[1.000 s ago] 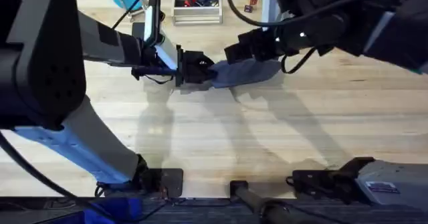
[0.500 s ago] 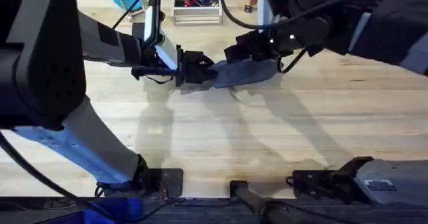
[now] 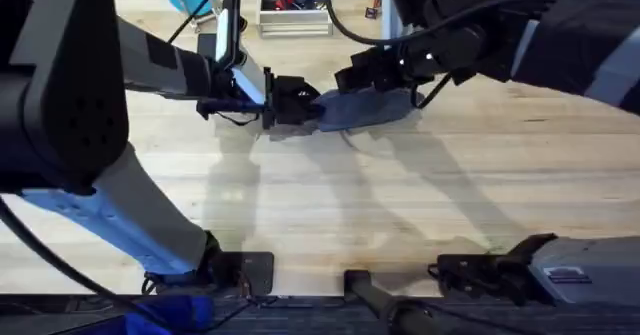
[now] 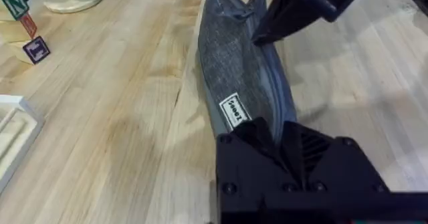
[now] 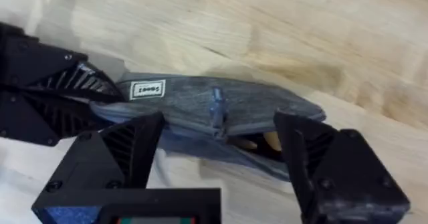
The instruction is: Unzip the bag, pick up the pens from the table one at a time and place them inside, then zip the bag closed.
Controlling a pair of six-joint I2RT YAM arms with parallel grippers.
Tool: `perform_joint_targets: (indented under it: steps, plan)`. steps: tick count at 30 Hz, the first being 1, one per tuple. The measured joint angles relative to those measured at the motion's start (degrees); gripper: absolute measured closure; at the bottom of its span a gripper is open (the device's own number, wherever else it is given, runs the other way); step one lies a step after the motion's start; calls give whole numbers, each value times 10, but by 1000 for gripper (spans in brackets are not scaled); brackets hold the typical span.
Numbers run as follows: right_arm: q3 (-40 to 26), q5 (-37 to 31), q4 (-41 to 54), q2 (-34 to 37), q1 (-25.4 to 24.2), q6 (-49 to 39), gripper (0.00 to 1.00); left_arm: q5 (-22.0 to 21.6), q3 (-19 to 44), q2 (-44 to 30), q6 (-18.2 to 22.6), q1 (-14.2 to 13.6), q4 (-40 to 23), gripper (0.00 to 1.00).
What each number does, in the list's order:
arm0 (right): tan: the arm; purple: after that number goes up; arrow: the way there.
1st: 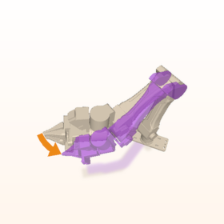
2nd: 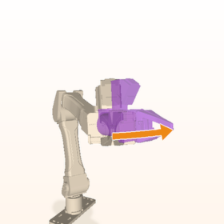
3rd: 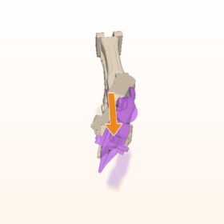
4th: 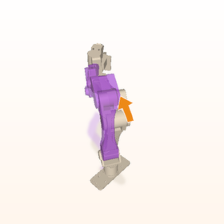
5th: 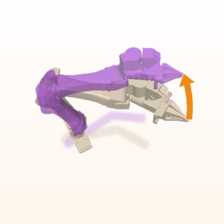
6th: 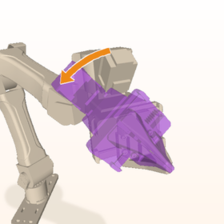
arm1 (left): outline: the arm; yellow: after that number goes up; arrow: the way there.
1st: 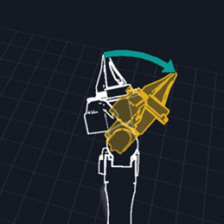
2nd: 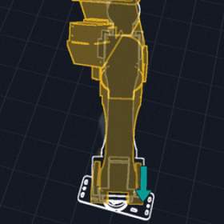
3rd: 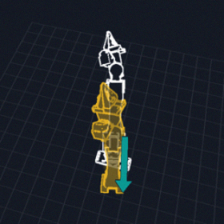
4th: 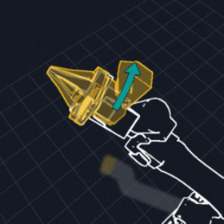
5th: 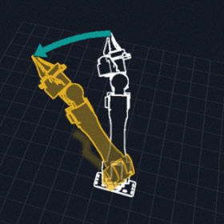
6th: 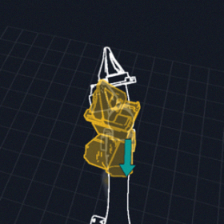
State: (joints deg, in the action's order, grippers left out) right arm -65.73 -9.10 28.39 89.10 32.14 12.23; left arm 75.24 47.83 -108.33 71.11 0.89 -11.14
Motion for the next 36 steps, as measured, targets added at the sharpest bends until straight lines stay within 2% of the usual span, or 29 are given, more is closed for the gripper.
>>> perform_joint_targets:
  steps: [7,36]
  plan:
    - [0,-23,-17,0,0,0,3,0,0,0,0,0,0,959]
    - [0,-36,-27,30,21,24,4,0,0,0,0,0,0,959]
